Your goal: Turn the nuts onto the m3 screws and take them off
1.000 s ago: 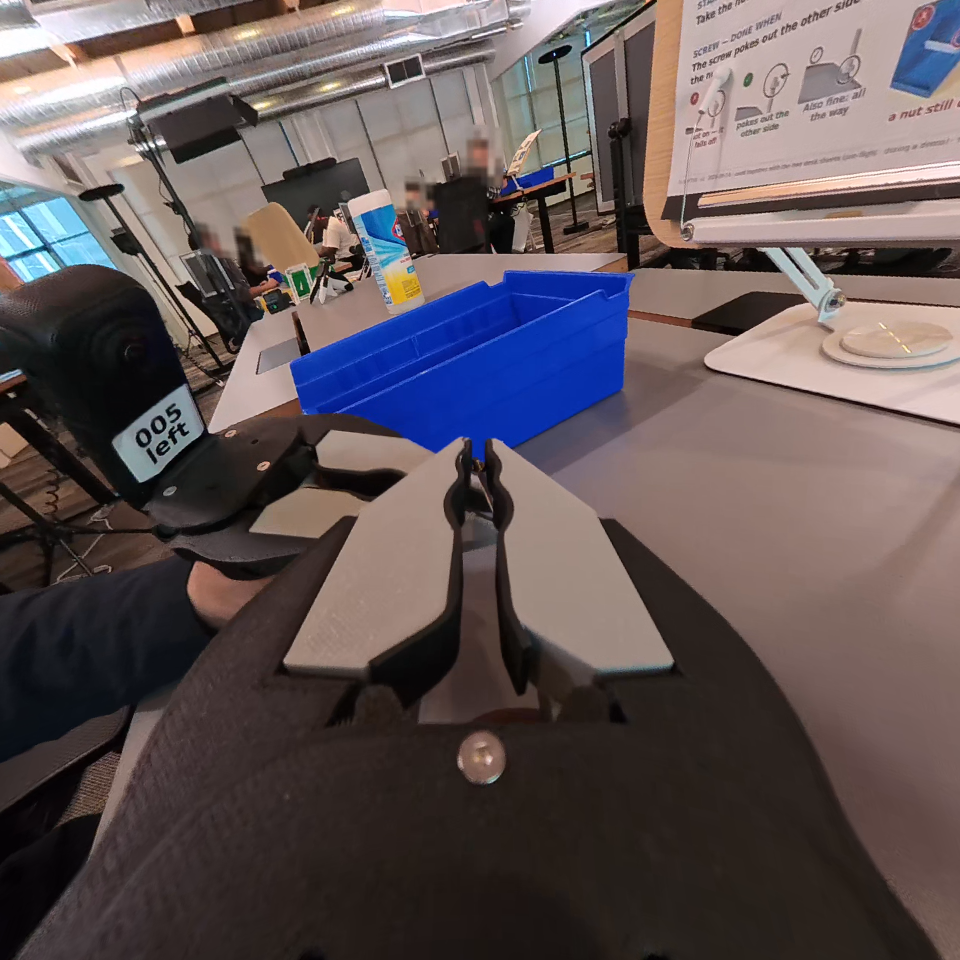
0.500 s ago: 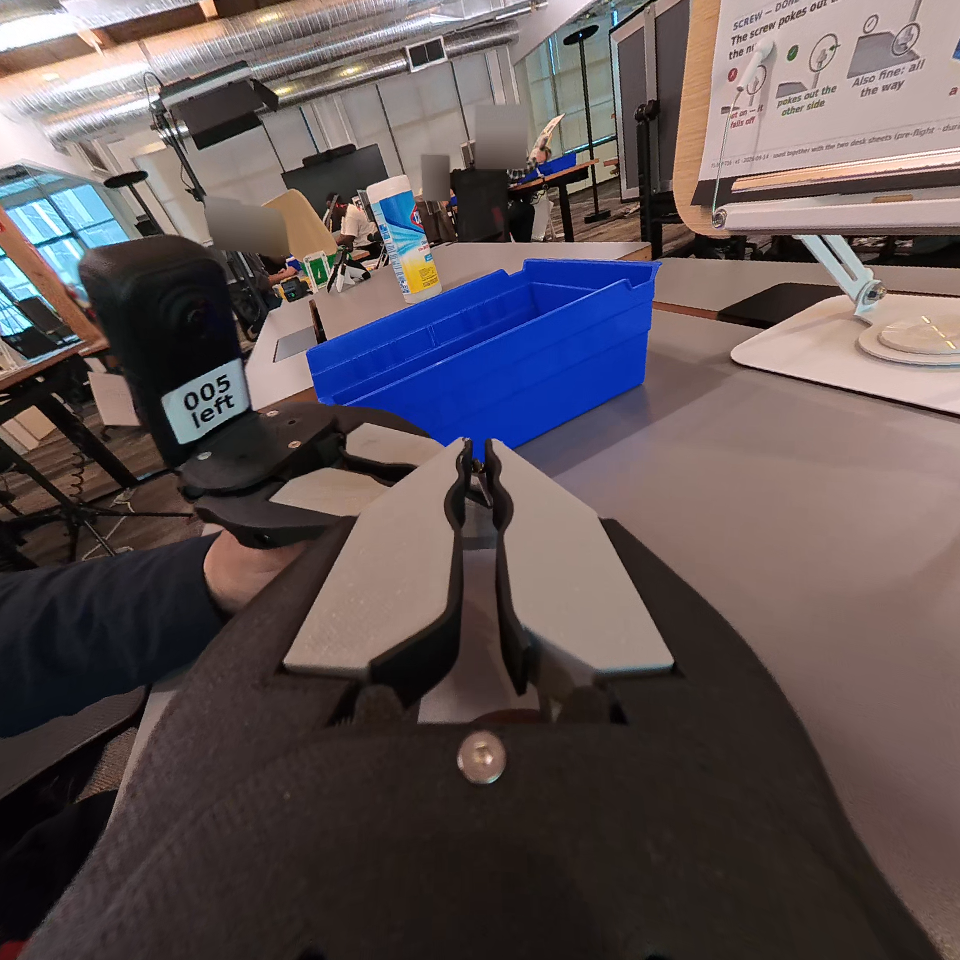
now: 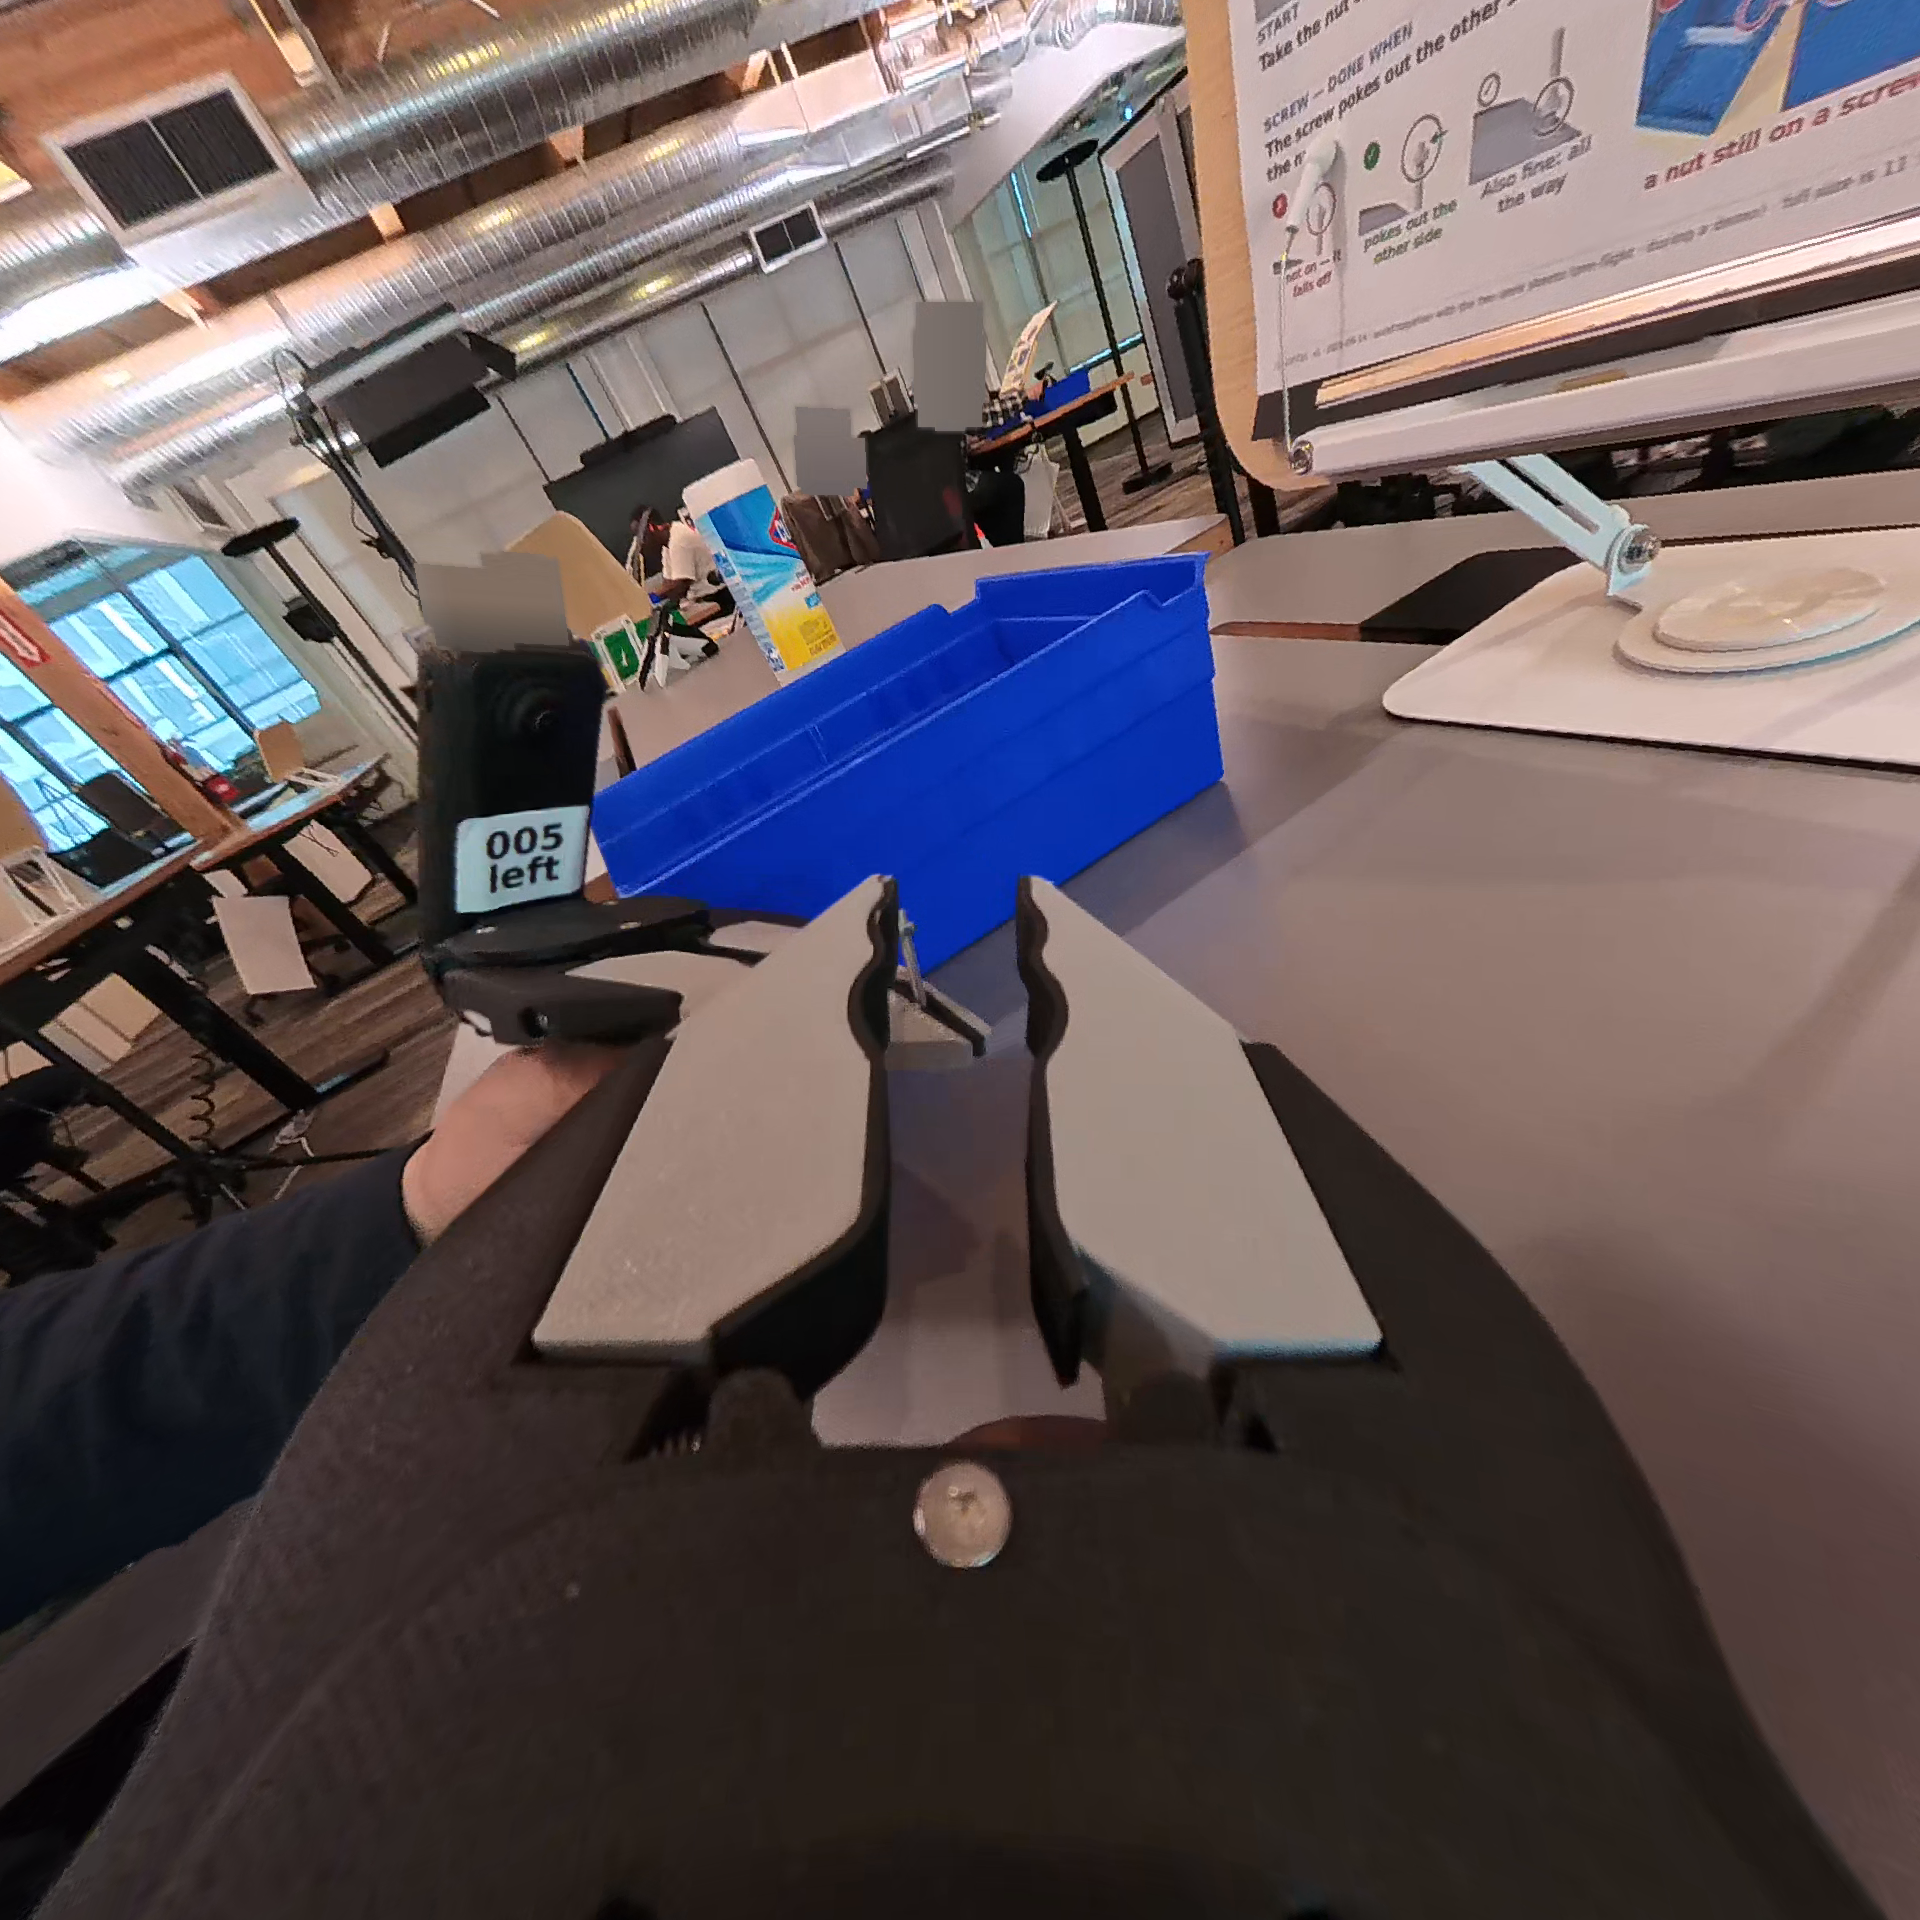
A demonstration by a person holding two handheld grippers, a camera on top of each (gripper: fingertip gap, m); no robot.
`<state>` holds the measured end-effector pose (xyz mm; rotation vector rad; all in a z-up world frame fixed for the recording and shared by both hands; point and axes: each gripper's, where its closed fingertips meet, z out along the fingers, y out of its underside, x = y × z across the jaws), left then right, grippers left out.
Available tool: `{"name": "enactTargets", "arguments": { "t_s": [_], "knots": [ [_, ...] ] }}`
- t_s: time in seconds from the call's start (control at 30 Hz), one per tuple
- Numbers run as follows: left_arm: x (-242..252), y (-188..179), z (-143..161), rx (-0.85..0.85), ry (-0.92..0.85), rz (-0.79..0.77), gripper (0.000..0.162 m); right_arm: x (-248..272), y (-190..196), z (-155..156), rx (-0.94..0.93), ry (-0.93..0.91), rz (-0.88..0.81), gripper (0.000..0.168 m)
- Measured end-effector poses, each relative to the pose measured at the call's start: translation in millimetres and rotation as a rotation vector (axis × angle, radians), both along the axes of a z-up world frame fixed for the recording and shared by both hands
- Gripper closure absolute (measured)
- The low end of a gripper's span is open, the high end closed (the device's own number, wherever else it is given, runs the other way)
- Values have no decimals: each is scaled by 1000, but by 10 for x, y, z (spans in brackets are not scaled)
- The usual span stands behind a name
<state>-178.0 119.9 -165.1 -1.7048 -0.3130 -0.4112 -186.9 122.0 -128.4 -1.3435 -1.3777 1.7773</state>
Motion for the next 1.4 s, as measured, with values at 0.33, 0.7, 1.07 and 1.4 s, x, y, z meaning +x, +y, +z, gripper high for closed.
{"name": "enactTargets", "arguments": {
  "t_s": [0.33, 0.7, 1.07, 1.4],
  "knots": [
    [-13, 7, -68, -57, 62, 27, 162, -11, -189, -84, 147, -9, 42, 144],
    [-31, -15, -52, -81, 218, 101, 162, 29, 212, -31, 313, 112, -200, 145],
    [127, 46, -46, -52, 181, 16, 162, 86, 194, -28, 183, 99, -181, 147],
    [179, -8, 60, -21, 84, -39, 162, 171, -73, 16, 262, 74, -32, 138]
  ]
}}
